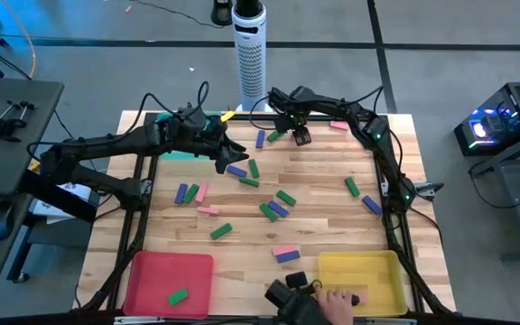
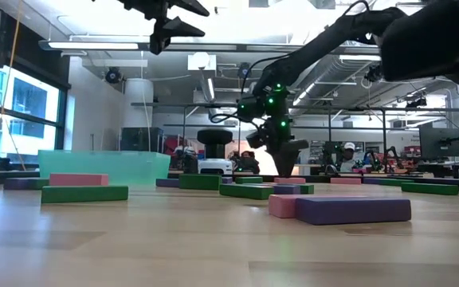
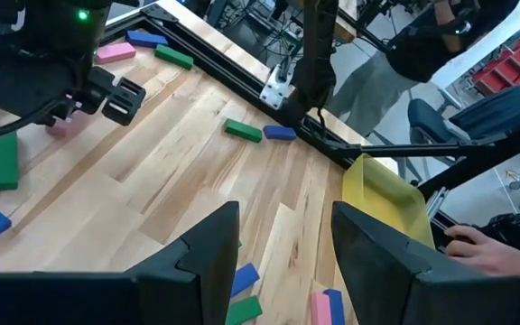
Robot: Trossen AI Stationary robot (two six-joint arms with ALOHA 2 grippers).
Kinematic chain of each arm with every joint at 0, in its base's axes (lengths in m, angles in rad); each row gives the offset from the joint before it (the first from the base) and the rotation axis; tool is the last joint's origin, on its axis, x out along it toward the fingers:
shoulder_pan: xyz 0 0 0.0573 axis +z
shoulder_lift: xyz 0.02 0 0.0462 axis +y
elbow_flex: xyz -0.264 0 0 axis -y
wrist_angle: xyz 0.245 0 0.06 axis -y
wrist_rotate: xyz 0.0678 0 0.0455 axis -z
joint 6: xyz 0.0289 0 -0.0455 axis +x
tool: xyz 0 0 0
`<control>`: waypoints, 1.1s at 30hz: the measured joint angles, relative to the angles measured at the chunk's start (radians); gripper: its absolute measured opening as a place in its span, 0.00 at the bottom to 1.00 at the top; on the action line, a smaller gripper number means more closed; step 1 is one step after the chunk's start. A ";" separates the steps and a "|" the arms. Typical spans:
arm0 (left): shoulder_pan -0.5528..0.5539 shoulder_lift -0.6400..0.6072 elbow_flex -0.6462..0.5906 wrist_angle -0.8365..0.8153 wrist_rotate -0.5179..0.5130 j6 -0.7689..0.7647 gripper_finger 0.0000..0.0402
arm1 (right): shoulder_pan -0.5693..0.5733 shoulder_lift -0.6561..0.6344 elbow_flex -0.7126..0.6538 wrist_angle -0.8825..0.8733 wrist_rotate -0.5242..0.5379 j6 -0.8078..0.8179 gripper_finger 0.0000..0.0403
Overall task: Sort blocks
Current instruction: Put the pink block into the yellow bin
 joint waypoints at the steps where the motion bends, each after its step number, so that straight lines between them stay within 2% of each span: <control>1: 0.000 0.000 0.000 0.000 0.000 0.000 0.41 | 0.000 0.000 0.000 -0.009 -0.012 0.000 0.36; 7: 0.000 0.000 0.000 0.000 -0.001 0.000 0.41 | 0.021 0.002 -0.003 -0.076 -0.070 0.033 0.26; 13: 0.000 0.000 0.000 0.000 -0.001 0.000 0.41 | 0.074 0.004 -0.004 -0.139 -0.129 0.096 0.23; 17: 0.000 0.000 0.000 0.000 -0.001 0.001 0.41 | 0.116 0.005 -0.006 -0.176 -0.237 0.207 0.23; 21: 0.000 0.000 0.000 0.000 -0.001 0.002 0.41 | 0.158 0.006 -0.006 -0.168 -0.349 0.397 0.23; 24: 0.000 0.000 0.000 0.000 0.000 0.009 0.41 | 0.187 -0.002 -0.008 -0.168 -0.383 0.506 0.22; 30: 0.000 0.000 0.000 0.000 0.002 0.022 0.41 | 0.235 -0.117 -0.021 -0.170 -0.414 0.647 0.12; 33: 0.000 0.000 0.000 -0.002 0.006 0.021 0.41 | 0.246 -0.223 -0.127 -0.101 -0.425 0.675 0.05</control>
